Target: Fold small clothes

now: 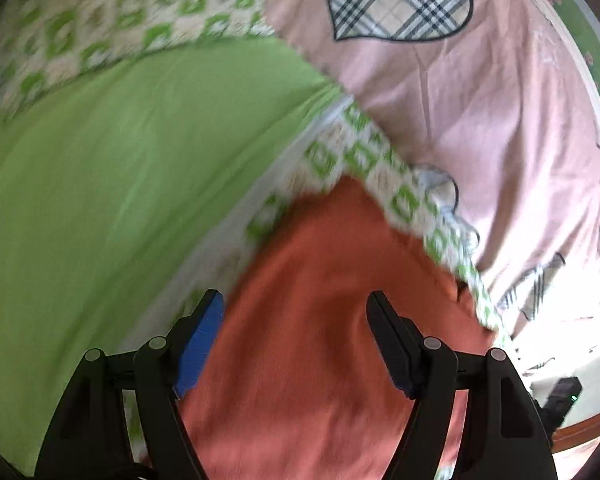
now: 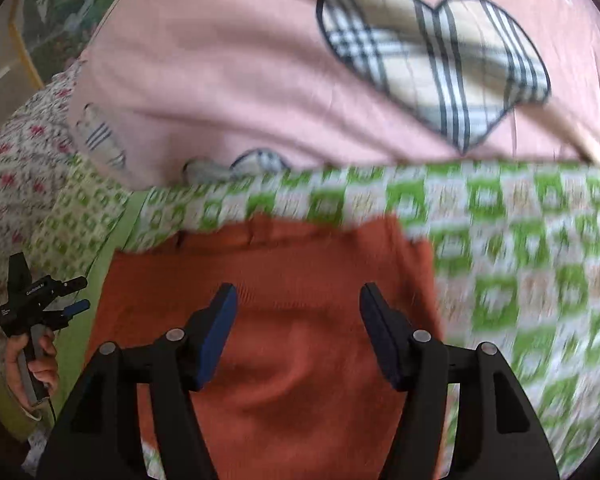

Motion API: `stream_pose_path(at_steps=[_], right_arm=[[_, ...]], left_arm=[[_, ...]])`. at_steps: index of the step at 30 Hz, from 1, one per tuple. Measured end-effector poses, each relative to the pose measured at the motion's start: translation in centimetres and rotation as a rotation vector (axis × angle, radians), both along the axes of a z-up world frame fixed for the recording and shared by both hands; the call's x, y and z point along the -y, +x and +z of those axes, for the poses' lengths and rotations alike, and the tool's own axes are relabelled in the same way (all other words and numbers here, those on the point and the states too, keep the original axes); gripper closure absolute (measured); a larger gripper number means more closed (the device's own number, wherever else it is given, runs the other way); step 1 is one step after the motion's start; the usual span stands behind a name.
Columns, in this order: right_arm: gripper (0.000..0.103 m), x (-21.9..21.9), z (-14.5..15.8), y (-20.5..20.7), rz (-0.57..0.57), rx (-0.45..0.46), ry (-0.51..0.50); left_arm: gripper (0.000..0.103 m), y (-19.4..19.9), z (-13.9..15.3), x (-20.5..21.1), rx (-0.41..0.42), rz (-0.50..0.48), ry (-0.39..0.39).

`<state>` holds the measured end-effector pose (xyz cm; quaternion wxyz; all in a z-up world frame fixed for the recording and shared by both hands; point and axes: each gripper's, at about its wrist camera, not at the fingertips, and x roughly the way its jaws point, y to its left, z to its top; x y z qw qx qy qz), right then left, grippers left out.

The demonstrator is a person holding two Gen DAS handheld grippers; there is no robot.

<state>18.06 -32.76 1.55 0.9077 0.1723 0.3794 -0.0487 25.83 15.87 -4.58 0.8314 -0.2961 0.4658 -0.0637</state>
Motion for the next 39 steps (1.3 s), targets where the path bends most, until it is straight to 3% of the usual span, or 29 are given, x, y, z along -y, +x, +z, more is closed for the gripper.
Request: stream_pose_path(at_steps=[7, 12, 22, 32, 34, 37, 38, 39], right_arm=[[0.037, -3.2, -3.1, -5.2, 0.039, -0.061, 0.099], [0.034, -4.5, -4.6, -7.7, 0.036, -0.087, 0.148], [0.033, -5.5, -4.6, -9.6, 0.015, -0.115, 0.197], [0.033, -5.3, -3.5, -10.8, -0.020, -0.102, 0.190], [0.032, -5.1, -3.5, -10.8, -0.024, -0.102, 0.190], [0.032, -5.1, -3.5, -10.8, -0.031, -0.100, 0.197], [0.032, -5.1, -3.6, -10.7, -0.031, -0.101, 0.198], [0.032, -5.0, -3.7, -10.7, -0.031, -0.102, 0.199]], left_arm=[[0.028, -9.9, -3.3, 0.8, -0.110, -0.001, -0.040], [0.025, -13.4, -6.0, 1.5, -0.184, -0.002, -0.092], [0.020, -13.5, -7.7, 3.0, -0.151, 0.043, -0.173], [0.019, -10.4, -8.0, 1.9, -0.081, 0.133, -0.239], [0.022, -9.7, -7.9, 1.7, -0.066, 0.142, -0.242], [0.047, -9.0, -7.9, 1.6, -0.057, 0.120, -0.222], [0.066, -8.8, -7.8, 1.6, -0.055, 0.111, -0.223], [0.078, -8.7, -7.7, 1.6, -0.053, 0.097, -0.216]])
